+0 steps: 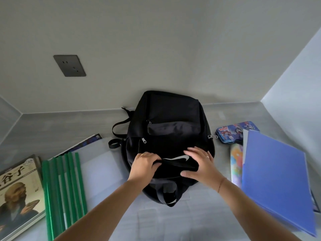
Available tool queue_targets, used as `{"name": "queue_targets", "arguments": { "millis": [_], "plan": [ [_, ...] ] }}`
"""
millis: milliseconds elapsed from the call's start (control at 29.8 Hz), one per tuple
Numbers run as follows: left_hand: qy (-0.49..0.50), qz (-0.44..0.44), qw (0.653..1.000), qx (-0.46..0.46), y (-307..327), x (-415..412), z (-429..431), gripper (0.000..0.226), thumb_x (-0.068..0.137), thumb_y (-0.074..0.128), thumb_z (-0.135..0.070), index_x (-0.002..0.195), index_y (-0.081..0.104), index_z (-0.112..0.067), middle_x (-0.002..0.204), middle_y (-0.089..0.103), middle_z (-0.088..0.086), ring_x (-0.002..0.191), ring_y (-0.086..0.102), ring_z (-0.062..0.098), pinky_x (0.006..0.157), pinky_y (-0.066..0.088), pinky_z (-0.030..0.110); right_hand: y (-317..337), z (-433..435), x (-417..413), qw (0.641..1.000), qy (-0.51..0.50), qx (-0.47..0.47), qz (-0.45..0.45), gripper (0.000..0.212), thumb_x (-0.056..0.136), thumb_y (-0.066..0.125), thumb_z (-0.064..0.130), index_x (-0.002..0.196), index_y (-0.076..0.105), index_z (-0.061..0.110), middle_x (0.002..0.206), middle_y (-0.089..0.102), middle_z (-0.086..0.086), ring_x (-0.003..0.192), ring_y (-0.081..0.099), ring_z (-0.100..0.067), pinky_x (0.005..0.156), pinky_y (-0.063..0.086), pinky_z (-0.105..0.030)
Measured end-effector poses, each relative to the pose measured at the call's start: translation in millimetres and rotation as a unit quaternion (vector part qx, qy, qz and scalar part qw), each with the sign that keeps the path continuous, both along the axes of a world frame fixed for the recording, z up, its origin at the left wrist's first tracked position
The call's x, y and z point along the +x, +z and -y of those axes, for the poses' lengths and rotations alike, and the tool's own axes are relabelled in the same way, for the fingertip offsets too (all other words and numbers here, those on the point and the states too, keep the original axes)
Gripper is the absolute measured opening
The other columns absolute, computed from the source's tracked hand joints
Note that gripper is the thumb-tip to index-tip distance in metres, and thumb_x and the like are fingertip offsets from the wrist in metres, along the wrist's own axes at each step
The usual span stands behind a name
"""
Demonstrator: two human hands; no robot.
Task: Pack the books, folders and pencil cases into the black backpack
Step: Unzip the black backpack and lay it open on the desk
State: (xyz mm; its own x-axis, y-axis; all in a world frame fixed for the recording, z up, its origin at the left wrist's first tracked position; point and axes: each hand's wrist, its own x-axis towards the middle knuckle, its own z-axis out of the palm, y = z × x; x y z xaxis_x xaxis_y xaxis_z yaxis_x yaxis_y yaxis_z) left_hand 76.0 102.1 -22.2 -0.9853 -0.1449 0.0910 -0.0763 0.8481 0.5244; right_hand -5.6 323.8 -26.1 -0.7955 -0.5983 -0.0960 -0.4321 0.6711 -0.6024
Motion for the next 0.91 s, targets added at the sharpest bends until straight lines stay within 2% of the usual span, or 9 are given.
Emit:
{"name": "queue_targets", "arguments": {
  "millis": [67, 168, 302, 402, 536, 637, 704, 805, 905],
  "plan": [
    [0.024, -0.005, 0.997, 0.066, 20.4, -3.7, -0.6, 0.007, 0.086, 0.065, -0.025, 0.091, 0.069, -0.022, 0.078, 0.067, -0.012, 0.076, 0.06, 0.006, 0.072, 0.047, 0.02, -2.6, -6.4, -2.5, 1.0, 0.0, 0.009, 0.003, 0.09, 0.052, 0.051, 0.082, 0.129, 0.049, 0.037, 0.131, 0.035, 0.026, 0.133, 0.019, 0.004, 0.117, -0.001, -0.038],
    [0.029, -0.028, 0.99, 0.137, 60.2, -9.7, -1.3, 0.005, 0.085, 0.067, -0.027, 0.088, 0.069, -0.023, 0.073, 0.065, -0.015, 0.071, 0.061, 0.002, 0.066, 0.046, 0.015, -3.0, -18.1, -20.6, 0.993, -0.092, -0.073, 0.0, 0.044, 0.067, 0.069, 0.049, 0.108, 0.065, 0.035, 0.118, 0.058, 0.014, 0.125, 0.045, -0.007, 0.112, 0.025, -0.029],
    [0.038, -0.065, 0.971, 0.226, 101.7, -11.9, -0.3, 0.007, 0.079, 0.074, -0.024, 0.085, 0.071, -0.023, 0.073, 0.068, -0.013, 0.072, 0.062, -0.002, 0.063, 0.044, 0.005, 27.9, -29.9, -44.8, 0.95, -0.186, -0.228, 0.1, 0.016, 0.083, 0.067, 0.006, 0.09, 0.068, 0.021, 0.085, 0.069, -0.003, 0.086, 0.064, -0.014, 0.074, 0.045, -0.003],
    [0.058, -0.008, 0.979, 0.198, 95.0, -17.0, 18.4, 0.021, 0.073, 0.079, -0.026, 0.089, 0.068, -0.033, 0.08, 0.067, -0.02, 0.076, 0.061, -0.006, 0.065, 0.041, 0.002, 43.5, -29.8, -64.5, 0.929, -0.214, -0.276, 0.119, 0.008, 0.086, 0.064, 0.012, 0.09, 0.069, 0.018, 0.082, 0.068, 0.005, 0.075, 0.063, 0.003, 0.071, 0.045, -0.004],
    [0.097, 0.096, 0.972, 0.193, 49.5, -29.7, 57.5, 0.014, 0.076, 0.076, -0.025, 0.09, 0.071, -0.024, 0.079, 0.07, -0.012, 0.077, 0.064, 0.003, 0.069, 0.043, 0.017, 45.7, -22.5, -90.1, 0.893, -0.267, -0.315, 0.179, 0.028, 0.076, 0.07, 0.042, 0.078, 0.07, 0.014, 0.069, 0.069, 0.006, 0.065, 0.062, -0.009, 0.067, 0.046, -0.027],
    [0.154, 0.094, 0.952, 0.247, 39.3, -44.5, 67.4, 0.023, 0.082, 0.07, -0.025, 0.064, 0.059, -0.017, 0.052, 0.057, -0.015, 0.054, 0.052, 0.002, 0.059, 0.04, 0.016, 45.9, -15.2, -103.8, 0.866, -0.275, -0.351, 0.227, 0.013, 0.08, 0.07, 0.029, 0.086, 0.07, 0.017, 0.086, 0.073, -0.001, 0.087, 0.067, -0.022, 0.081, 0.051, -0.034],
    [0.193, 0.078, 0.943, 0.259, 42.7, -60.1, 68.7, 0.029, 0.086, 0.066, -0.027, 0.064, 0.052, -0.015, 0.049, 0.047, -0.011, 0.051, 0.043, 0.007, 0.056, 0.035, 0.022, 47.0, -13.4, -107.4, 0.872, -0.265, -0.343, 0.228, 0.02, 0.074, 0.074, 0.031, 0.087, 0.071, 0.017, 0.097, 0.072, -0.009, 0.096, 0.066, -0.028, 0.09, 0.05, -0.038],
    [0.203, 0.066, 0.949, 0.232, 49.8, -83.1, 69.5, 0.035, 0.091, 0.058, -0.032, 0.066, 0.049, -0.01, 0.053, 0.038, -0.002, 0.05, 0.035, 0.013, 0.053, 0.029, 0.03, 38.2, -22.2, -109.1, 0.912, -0.222, -0.267, 0.217, 0.015, 0.078, 0.073, 0.021, 0.091, 0.069, 0.014, 0.091, 0.072, -0.003, 0.087, 0.067, -0.019, 0.083, 0.051, -0.033],
    [0.225, 0.047, 0.944, 0.238, 50.6, -101.0, 73.0, 0.039, 0.093, 0.054, -0.034, 0.064, 0.045, -0.01, 0.054, 0.037, 0.002, 0.05, 0.034, 0.016, 0.049, 0.026, 0.03, 23.3, -35.1, -105.9, 0.938, -0.182, -0.193, 0.222, 0.004, 0.081, 0.07, 0.017, 0.082, 0.066, 0.017, 0.062, 0.066, 0.022, 0.063, 0.059, 0.008, 0.065, 0.042, -0.008]
  ]
}}
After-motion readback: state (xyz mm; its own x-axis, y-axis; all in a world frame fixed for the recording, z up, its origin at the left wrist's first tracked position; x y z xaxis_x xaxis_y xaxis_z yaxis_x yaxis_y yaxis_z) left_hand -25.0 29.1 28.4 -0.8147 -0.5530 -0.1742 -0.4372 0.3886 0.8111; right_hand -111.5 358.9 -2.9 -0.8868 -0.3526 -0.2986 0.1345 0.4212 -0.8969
